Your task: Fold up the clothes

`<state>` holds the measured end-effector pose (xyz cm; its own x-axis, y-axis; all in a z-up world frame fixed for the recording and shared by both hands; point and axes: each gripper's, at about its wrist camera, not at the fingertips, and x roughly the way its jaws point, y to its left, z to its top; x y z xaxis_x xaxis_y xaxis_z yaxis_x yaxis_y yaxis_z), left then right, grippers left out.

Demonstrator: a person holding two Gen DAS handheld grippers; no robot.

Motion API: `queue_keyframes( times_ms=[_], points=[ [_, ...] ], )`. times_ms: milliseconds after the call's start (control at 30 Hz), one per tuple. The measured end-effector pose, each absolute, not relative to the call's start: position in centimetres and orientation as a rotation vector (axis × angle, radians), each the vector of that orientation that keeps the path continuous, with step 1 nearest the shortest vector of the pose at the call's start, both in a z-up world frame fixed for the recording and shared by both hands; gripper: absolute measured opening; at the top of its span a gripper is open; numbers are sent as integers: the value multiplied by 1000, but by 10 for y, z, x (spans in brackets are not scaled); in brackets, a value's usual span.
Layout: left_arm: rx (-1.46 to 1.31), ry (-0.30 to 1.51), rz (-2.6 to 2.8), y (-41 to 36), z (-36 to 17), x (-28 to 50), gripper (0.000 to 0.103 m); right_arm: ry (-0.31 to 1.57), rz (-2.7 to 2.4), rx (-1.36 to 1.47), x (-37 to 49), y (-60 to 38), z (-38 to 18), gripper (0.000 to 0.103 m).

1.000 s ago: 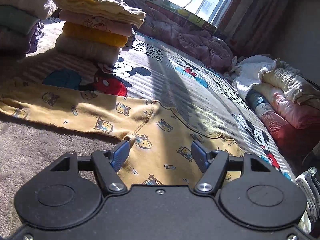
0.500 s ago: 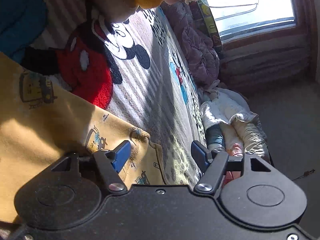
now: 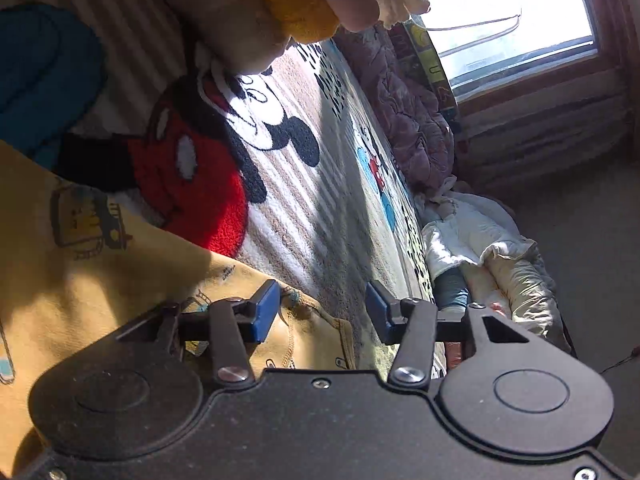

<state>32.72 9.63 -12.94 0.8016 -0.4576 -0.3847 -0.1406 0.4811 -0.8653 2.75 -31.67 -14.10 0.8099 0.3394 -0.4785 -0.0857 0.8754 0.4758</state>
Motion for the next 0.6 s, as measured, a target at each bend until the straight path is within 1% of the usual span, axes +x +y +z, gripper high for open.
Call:
queue_keyframes(
  times_ms=[100, 233, 300, 333, 467, 500, 533, 600],
  points=[
    [-1113, 586, -149, 121, -126, 313, 60, 585, 238, 454, 27, -317, -141, 95],
    [-1145, 576, -130, 125, -126, 294, 63, 581, 240, 465, 26, -320, -142, 93],
    [-1162, 571, -121, 127, -126, 284, 74, 579, 241, 477, 27, -322, -142, 92],
    [-1170, 569, -117, 128, -126, 279, 74, 579, 241, 484, 27, -323, -142, 92],
    [-1202, 559, -98, 132, -125, 259, 74, 576, 237, 505, 27, -325, -142, 92],
    [-1207, 548, -80, 136, -125, 254, 68, 575, 235, 511, 27, -325, -142, 92],
    [-1206, 522, -36, 145, -123, 246, 60, 574, 233, 517, 27, -326, -142, 92],
    [-1202, 469, 51, 162, -121, 231, 60, 571, 227, 527, 27, -326, -142, 91]
  ],
)
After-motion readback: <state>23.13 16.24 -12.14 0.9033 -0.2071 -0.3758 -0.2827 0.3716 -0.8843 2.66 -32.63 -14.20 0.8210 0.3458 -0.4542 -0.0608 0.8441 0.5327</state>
